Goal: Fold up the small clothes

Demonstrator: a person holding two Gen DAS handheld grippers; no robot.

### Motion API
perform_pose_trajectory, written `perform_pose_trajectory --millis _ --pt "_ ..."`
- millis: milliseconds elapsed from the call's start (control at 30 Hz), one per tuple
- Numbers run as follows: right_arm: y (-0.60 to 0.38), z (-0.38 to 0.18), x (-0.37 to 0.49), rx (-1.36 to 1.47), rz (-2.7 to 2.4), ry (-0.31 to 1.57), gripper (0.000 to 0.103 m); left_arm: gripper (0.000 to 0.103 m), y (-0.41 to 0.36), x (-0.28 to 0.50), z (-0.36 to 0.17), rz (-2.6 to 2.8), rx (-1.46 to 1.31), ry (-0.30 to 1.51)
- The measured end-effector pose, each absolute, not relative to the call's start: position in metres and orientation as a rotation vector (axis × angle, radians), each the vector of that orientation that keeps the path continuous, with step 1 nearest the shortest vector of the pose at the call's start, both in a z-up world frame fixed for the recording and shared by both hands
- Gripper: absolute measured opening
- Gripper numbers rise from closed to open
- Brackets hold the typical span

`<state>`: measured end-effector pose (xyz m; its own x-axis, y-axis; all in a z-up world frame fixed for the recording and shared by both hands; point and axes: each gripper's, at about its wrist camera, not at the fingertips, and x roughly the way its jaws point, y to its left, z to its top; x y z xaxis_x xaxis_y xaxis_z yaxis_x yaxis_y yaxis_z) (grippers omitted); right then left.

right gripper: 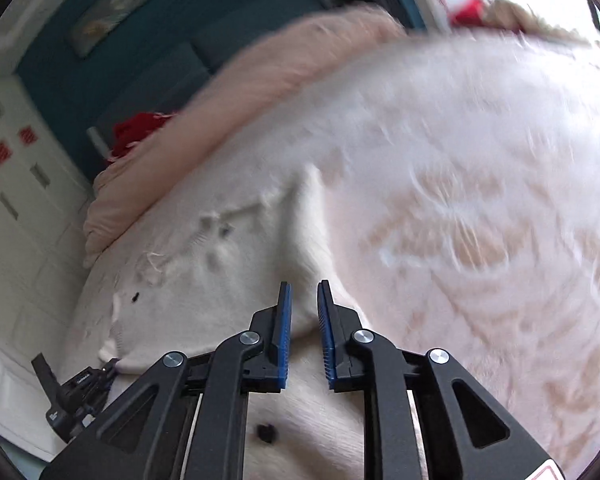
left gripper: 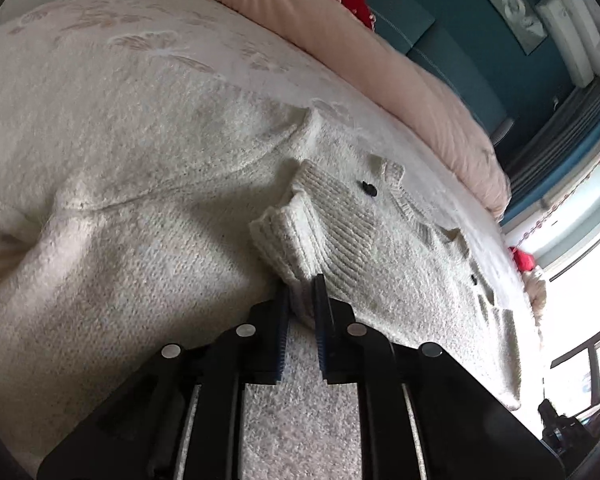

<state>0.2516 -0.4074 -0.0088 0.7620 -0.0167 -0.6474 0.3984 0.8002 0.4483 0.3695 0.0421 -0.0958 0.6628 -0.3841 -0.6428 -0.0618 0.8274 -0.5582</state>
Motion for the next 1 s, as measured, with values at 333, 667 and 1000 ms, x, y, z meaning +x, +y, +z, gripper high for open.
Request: perform_pose_trajectory --millis 333,667,1000 --pt "-0.417 -0.047 0.298 0.627 -0.248 0.785 0.005 0.013 0.049 0.369 -0.103 -0.210 -0.601 0.809" --pt "-0.373 -0.074 0.293 0.431 -0.288 0.822 0.002 0.021 0.071 0.354 -0.093 -0.223 -0.708 0.828" --pt "-0.371 -0.090 0.292 0.381 -0.307 0.806 0.003 0.081 0.329 0.293 -0.044 0.333 -0.838 0.671"
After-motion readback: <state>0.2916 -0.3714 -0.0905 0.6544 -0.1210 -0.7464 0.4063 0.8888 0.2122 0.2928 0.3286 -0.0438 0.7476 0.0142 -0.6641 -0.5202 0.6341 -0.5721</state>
